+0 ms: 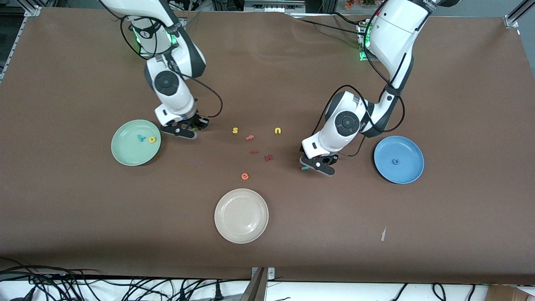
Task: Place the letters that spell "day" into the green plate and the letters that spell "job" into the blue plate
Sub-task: 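Grasp the pink p with the left gripper while the right gripper grasps letters, then place the green d on the green plate with the right gripper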
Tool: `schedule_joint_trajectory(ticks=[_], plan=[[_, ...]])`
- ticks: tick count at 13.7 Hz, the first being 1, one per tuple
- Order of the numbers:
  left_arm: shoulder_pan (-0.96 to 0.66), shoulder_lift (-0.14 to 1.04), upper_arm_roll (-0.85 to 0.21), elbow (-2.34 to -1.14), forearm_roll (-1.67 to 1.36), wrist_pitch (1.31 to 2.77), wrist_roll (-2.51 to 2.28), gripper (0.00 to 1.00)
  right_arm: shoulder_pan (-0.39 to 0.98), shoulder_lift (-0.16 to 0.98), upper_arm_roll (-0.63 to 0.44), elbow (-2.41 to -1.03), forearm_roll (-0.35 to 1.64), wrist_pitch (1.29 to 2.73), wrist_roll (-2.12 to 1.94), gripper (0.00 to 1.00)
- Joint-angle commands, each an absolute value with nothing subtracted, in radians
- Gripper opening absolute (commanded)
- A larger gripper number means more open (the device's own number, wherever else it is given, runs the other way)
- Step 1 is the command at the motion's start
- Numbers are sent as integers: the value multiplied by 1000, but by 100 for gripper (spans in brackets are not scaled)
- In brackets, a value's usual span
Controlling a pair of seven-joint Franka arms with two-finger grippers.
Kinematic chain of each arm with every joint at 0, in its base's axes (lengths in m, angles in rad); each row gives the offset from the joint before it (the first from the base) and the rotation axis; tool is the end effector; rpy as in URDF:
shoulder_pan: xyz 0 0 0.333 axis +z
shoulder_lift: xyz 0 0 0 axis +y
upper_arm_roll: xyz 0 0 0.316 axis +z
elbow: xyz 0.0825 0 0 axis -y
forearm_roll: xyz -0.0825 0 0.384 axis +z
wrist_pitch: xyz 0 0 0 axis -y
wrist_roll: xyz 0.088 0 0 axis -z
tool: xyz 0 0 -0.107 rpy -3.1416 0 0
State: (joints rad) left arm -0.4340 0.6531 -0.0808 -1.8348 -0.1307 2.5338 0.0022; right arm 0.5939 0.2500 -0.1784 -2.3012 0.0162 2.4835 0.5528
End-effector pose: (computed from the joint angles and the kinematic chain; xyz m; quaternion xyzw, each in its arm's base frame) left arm 0.5676 -0.3158 0.1774 0.9785 -0.1951 0.0062 0.0666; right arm 0.4776 0.2090 0.2351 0.9967 -0.0731 -0.0200 0.0301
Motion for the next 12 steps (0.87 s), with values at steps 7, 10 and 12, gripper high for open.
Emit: schedule_joint_trajectory(ticks=[7, 10, 12], plan=[[-468, 678, -54, -1816, -97, 2539, 0, 57, 505, 325, -474, -2316, 40, 2554, -169, 80], [-468, 678, -46, -1818, -81, 2539, 6, 47, 503, 278, -465, -2298, 38, 2511, -166, 100], [-466, 677, -41, -1818, -34, 2539, 8, 25, 505, 255, -453, -2213, 40, 2374, -166, 100]])
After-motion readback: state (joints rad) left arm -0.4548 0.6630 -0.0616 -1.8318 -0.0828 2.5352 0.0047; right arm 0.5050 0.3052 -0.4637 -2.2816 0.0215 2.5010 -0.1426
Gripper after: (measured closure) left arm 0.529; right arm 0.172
